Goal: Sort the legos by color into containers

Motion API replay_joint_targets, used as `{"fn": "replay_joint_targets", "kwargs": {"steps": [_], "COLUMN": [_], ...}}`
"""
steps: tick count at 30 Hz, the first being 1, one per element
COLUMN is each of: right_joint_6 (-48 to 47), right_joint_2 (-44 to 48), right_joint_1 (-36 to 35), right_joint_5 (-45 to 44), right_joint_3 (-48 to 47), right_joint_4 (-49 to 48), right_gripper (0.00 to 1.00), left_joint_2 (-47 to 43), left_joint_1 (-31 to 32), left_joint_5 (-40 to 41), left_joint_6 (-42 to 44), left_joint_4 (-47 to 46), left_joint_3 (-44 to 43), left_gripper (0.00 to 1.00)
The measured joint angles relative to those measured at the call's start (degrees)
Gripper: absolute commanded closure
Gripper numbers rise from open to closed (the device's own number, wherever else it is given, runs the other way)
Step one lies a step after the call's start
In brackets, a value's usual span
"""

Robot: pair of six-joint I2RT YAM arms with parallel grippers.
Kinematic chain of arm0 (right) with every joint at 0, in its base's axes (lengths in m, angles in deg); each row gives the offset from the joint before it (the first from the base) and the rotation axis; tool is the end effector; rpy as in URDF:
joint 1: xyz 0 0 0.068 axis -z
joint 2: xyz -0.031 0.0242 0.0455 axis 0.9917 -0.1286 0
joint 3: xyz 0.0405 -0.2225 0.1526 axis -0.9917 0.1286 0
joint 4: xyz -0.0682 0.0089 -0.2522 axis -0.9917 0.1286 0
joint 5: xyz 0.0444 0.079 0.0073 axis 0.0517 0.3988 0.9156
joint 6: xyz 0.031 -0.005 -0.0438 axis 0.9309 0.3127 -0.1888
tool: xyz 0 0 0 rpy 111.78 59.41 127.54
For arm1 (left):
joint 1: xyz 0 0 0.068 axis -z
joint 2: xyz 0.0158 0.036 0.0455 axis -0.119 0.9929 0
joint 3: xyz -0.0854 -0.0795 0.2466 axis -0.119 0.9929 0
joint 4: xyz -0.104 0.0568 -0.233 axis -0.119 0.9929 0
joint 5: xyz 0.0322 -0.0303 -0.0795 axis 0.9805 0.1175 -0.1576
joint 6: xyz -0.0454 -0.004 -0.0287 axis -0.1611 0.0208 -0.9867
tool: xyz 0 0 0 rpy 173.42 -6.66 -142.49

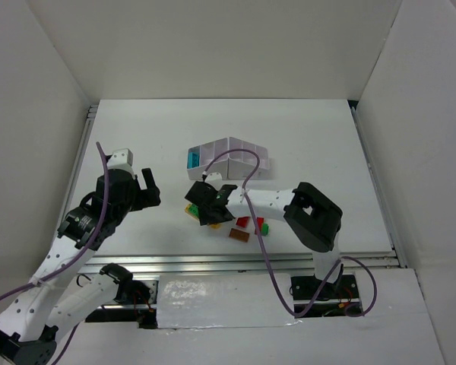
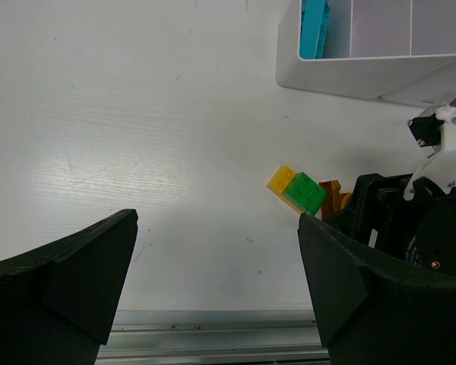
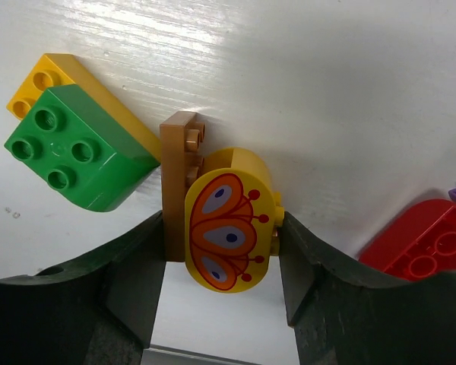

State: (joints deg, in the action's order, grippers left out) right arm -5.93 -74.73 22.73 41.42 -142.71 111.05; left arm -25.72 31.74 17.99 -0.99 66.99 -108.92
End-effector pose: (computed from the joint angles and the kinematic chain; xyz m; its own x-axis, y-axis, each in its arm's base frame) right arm 0.2048 0.3281 0.1684 -0.8460 -0.1617 -0.5080 -0.2116 0.9765 0.0416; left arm 0.1442 -0.0534 0.3339 -0.4696 -0.3218 -0.8221 -0.1386 0.9465 -0.2914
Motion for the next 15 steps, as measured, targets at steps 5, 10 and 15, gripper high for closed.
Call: {"fn": "replay_joint_targets", "kwargs": {"steps": [5,10,15], "right_joint_6": [-0.1,-0.6,-1.3], "right_joint_2": [0.3,2.8,10.9], "right_joint_1": [0.0,0.0,-0.2], "right_joint_5": [-0.4,-1.0,-2.3], "right_joint_3": [0.5,3.0,7.8], "right_joint_4": [-0.4,-0.8,-2.5], "right_gripper": [0.69,1.0,1.0], "left_joint_2": [0.0,0.0,-0.7], "left_joint_1": [0.0,0.0,0.0], "left_joint_5": [-0.1,-1.2,-6.0], "left_joint_6": [0.0,0.0,-0.3], "left_joint_4": [0.0,-0.2,-2.1], "left_joint_3": [0.0,0.0,0.6], "left_gripper": [0.01,0.0,0.0]}}
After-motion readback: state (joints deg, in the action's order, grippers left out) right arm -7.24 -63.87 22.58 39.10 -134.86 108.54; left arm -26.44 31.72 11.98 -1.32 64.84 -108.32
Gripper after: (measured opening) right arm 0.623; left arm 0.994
